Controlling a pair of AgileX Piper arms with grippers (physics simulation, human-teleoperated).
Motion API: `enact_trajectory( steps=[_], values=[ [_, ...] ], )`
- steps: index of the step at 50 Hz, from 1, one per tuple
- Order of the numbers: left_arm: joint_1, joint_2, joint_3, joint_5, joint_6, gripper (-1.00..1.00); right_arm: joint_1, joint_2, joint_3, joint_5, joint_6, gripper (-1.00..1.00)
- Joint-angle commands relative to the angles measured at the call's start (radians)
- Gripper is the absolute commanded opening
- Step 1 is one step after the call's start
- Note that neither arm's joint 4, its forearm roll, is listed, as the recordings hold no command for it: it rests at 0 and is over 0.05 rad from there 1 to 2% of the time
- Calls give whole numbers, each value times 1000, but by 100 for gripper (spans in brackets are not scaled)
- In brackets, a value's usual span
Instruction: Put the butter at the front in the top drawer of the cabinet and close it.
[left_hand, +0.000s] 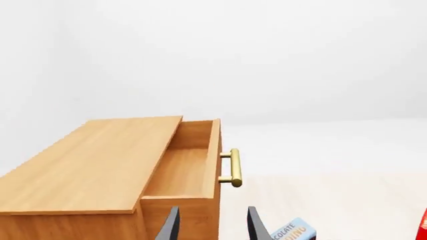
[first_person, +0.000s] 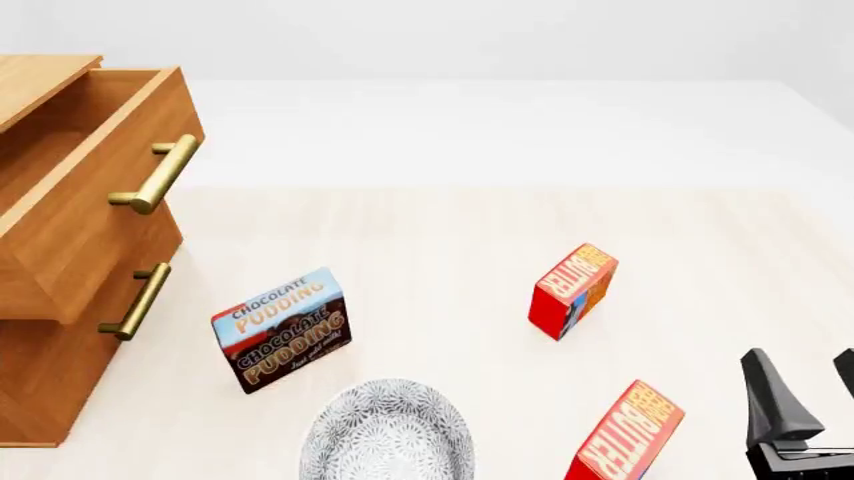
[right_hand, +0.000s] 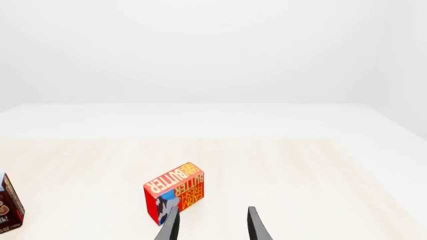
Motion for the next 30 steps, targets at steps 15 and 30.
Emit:
enact_trajectory(
  steps=[15,30],
  values=[
    [-58,316,-399,256,-16,100,-1,-10,2,8,0,100],
    [-34,498,-475,354,-126,100,-1,-10,2,8,0,100]
  ],
)
